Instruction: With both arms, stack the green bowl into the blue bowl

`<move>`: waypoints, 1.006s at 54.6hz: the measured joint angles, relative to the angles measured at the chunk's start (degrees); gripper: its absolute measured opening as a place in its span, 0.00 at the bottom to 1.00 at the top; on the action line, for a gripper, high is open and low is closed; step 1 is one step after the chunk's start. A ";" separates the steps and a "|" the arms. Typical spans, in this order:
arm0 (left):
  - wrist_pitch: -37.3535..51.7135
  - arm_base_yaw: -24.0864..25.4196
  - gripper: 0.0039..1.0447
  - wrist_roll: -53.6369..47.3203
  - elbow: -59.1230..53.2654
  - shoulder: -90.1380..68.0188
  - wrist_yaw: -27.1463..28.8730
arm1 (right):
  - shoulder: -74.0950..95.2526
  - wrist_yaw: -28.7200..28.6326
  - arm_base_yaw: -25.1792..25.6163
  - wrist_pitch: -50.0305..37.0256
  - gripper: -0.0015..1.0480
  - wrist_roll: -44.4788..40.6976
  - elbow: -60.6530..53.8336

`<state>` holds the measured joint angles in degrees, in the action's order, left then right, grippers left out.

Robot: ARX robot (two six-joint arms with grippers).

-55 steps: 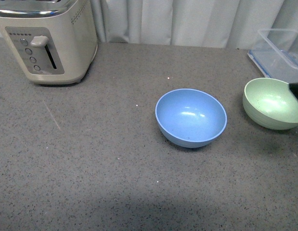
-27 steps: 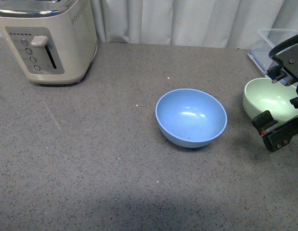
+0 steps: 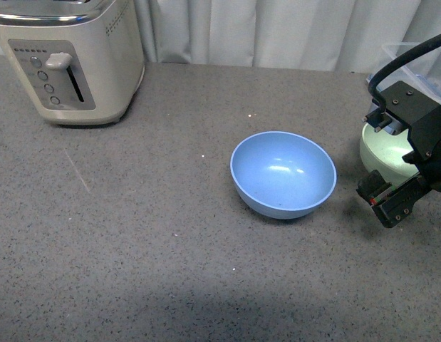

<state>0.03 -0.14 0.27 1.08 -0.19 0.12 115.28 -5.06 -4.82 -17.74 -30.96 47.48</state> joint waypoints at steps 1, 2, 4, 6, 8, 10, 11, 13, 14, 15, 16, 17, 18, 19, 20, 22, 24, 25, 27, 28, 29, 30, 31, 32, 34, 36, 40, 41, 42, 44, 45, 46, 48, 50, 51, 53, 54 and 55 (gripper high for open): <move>0.00 0.00 0.94 0.00 0.00 0.00 0.00 | 0.20 0.33 0.02 0.09 0.84 -0.15 0.17; 0.00 0.00 0.94 0.00 0.00 0.02 0.00 | 0.46 0.63 0.02 0.44 0.81 -0.28 0.50; 0.00 0.00 0.94 0.00 0.00 0.02 0.00 | 0.81 1.01 0.09 1.09 0.76 -0.61 0.94; 0.00 0.00 0.94 0.00 0.00 0.02 0.00 | 1.14 1.05 0.24 2.01 0.69 -0.96 1.40; 0.00 0.00 0.94 0.00 0.00 0.02 0.00 | 1.33 1.07 0.35 2.19 0.62 -1.18 1.60; 0.00 0.00 0.94 0.00 0.00 0.02 0.00 | 1.40 1.07 0.46 2.45 0.54 -1.46 1.77; 0.00 0.00 0.94 0.00 0.00 0.02 0.00 | 1.40 1.05 0.50 2.51 0.51 -1.64 1.77; 0.00 0.00 0.94 0.00 0.00 0.02 0.00 | 1.40 1.03 0.57 2.58 0.46 -1.79 1.81; 0.00 0.00 0.94 0.00 0.00 0.02 0.00 | 1.40 1.03 0.59 2.60 0.44 -1.79 1.84; 0.00 0.00 0.94 0.00 0.00 0.02 0.00 | 1.40 1.01 0.61 2.64 0.42 -1.79 1.88; 0.00 0.00 0.94 0.00 0.00 0.02 0.00 | 1.40 0.90 0.66 2.73 0.39 -1.84 1.92; 0.00 0.00 0.94 -0.02 0.00 0.02 0.00 | 1.40 0.85 0.68 2.82 0.35 -1.86 1.97; 0.00 0.00 0.94 0.00 0.00 0.02 0.00 | 1.40 0.81 0.68 2.86 0.32 -1.92 1.99; 0.00 0.00 0.94 0.00 0.00 0.02 0.00 | 1.40 0.79 0.68 2.86 0.30 -1.95 2.01; 0.00 0.00 0.94 0.00 0.00 0.02 0.00 | 1.40 0.72 0.68 2.86 0.27 -2.01 2.05; 0.00 0.00 0.94 0.00 0.00 0.02 0.00 | 1.40 0.52 0.68 2.84 0.22 -2.08 2.10; 0.00 0.00 0.94 0.00 0.00 0.02 0.00 | 1.40 0.46 0.68 2.84 0.19 -2.08 2.16; 0.00 0.00 0.94 0.00 0.00 0.02 0.00 | 1.40 0.39 0.68 2.84 0.15 -2.10 2.21; 0.00 0.00 0.94 -0.02 0.00 0.02 0.00 | 1.40 0.28 0.66 2.84 0.09 -2.19 2.27; 0.00 0.00 0.94 0.00 0.00 0.02 0.00 | 1.40 0.26 0.66 2.82 0.05 -2.23 2.29; 0.00 0.00 0.94 0.00 0.00 0.02 0.00 | 1.40 0.22 0.66 2.80 0.03 -2.45 2.34; 0.00 0.00 0.94 0.00 0.00 0.02 0.00 | 1.40 0.20 0.66 2.78 0.01 -2.56 2.47; 0.00 0.00 0.94 0.00 0.00 0.02 0.00 | 1.40 0.20 0.66 2.78 0.02 -2.54 2.54; 0.00 0.00 0.94 0.00 0.00 0.02 0.00 | 1.40 0.20 0.66 2.78 0.02 -2.56 2.56; 0.00 0.00 0.94 0.00 0.00 0.00 0.00 | 1.38 0.17 0.66 2.71 0.02 -2.71 2.56; 0.00 0.00 0.94 0.00 0.00 0.02 0.00 | 1.36 0.17 0.66 2.71 0.02 -2.91 2.56; 0.00 0.00 0.94 0.00 0.00 0.02 0.00 | 0.94 0.15 0.61 2.51 0.02 -2.97 2.56; 0.00 0.00 0.94 0.00 0.00 0.00 0.00 | 0.68 0.00 0.52 2.10 0.02 -2.84 2.49; 0.00 0.00 0.94 0.00 0.00 0.02 0.00 | 0.26 -0.20 0.39 1.53 0.02 -2.80 2.34; 0.00 0.00 0.94 0.00 0.00 0.02 0.00 | -1.44 -0.83 -0.15 0.57 0.02 -2.80 1.84; 0.00 0.00 0.94 0.00 0.00 0.02 0.00 | -2.40 -1.22 -0.44 0.59 0.02 -2.78 1.70; 0.00 0.00 0.94 0.00 0.00 0.00 0.00 | -3.48 -1.75 -0.83 0.74 0.02 -2.67 1.55; 0.00 0.00 0.94 -0.02 0.00 0.02 0.00 | -6.69 -3.34 -2.34 1.97 0.02 -2.80 1.18; 0.00 0.00 0.94 0.00 0.00 0.02 -0.02 | -9.35 -4.22 -3.96 3.21 0.02 -2.91 0.96; 0.00 0.00 0.94 0.00 0.00 0.02 -0.02 | -11.21 -5.09 -5.40 4.13 0.02 -3.15 0.94; 0.00 0.00 0.94 0.00 0.00 0.02 -0.02 | -12.87 -5.75 -6.91 4.96 0.02 -3.30 0.94; 0.00 0.00 0.94 0.00 0.00 0.02 -0.02 | -13.81 -6.12 -7.96 5.49 0.02 -3.30 0.94; 0.00 0.00 0.94 0.00 0.00 0.02 -0.02 | -14.25 -6.32 -8.48 5.70 0.02 -3.28 0.94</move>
<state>0.03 -0.14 0.27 1.08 -0.16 0.10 101.03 -11.38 -13.30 -12.03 -34.24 48.42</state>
